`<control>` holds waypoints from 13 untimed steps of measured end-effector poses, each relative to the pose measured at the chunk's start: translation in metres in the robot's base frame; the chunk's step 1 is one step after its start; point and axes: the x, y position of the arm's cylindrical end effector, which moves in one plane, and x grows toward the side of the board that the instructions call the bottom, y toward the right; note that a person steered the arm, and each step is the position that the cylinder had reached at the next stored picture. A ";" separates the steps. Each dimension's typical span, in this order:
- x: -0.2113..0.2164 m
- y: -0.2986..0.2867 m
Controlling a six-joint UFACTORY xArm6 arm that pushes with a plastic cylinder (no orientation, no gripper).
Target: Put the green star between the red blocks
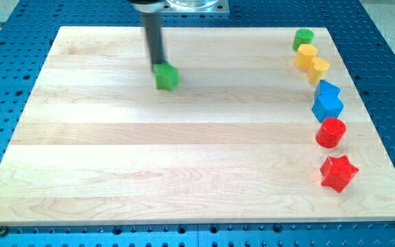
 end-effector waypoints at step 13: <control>0.183 0.212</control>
